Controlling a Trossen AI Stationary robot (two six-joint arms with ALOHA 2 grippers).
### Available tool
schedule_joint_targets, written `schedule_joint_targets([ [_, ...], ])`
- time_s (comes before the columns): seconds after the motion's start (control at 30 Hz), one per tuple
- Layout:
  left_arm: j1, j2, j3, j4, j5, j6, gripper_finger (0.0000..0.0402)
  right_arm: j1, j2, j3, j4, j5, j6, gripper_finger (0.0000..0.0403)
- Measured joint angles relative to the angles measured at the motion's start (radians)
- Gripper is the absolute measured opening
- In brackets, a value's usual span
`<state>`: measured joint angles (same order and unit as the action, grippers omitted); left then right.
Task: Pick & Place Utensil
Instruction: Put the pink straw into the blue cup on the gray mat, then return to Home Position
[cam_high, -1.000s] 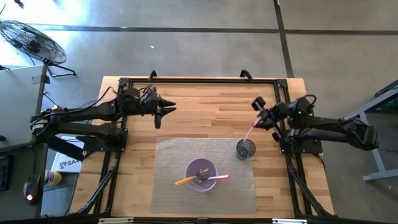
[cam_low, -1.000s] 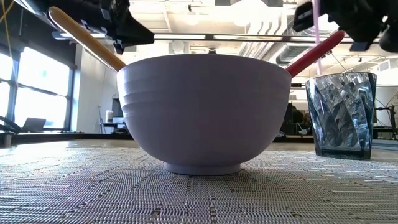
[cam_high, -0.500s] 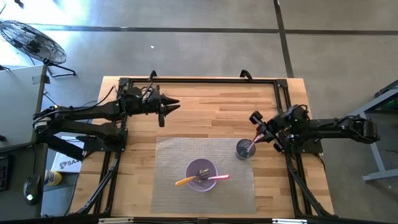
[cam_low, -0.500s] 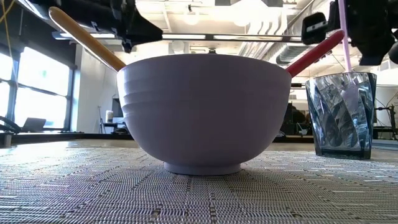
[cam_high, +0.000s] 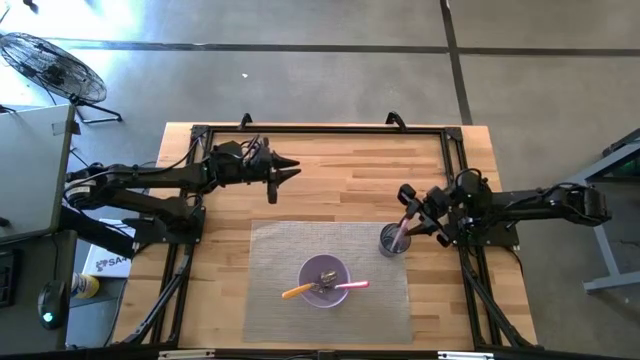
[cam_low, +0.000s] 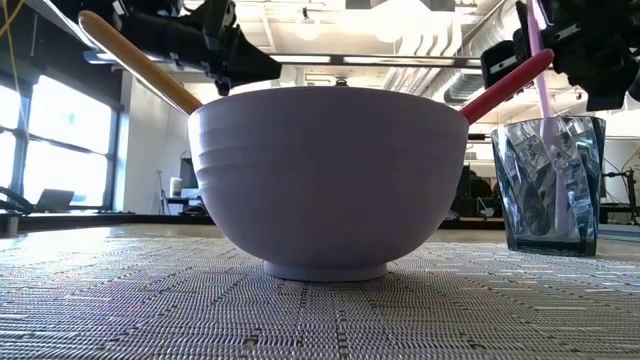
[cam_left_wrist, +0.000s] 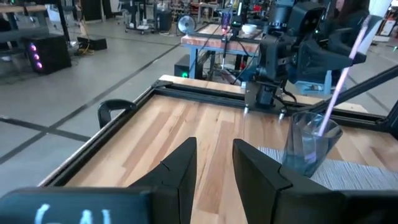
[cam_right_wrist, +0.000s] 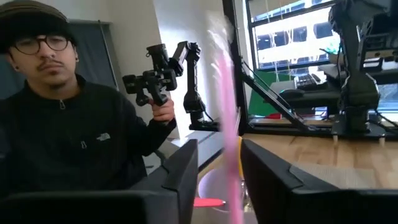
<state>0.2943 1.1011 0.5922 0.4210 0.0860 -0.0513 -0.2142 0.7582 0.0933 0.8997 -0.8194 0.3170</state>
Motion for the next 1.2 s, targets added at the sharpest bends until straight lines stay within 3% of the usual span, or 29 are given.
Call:
schedule_joint_targets([
  [0.2, 0.000, -0.005, 0.000, 0.025, 0.000, 0.026, 0.0101, -0.013, -0.001, 0.014, 0.002, 0.010, 0.044, 0.0154],
  [0.53, 0.000, -0.005, 0.000, 0.048, -0.001, 0.055, 0.0101, -0.021, -0.001, 0.191, 0.009, -0.021, 0.008, 0.0180],
  [1.0, 0.000, -0.005, 0.000, 0.087, -0.002, 0.086, 0.0101, -0.021, -0.001, 0.259, 0.000, 0.104, -0.049, 0.0181],
  [1.2, 0.000, -0.005, 0.000, 0.073, -0.001, 0.092, 0.0101, -0.021, -0.057, 0.226, -0.050, 0.235, -0.106, 0.0180],
])
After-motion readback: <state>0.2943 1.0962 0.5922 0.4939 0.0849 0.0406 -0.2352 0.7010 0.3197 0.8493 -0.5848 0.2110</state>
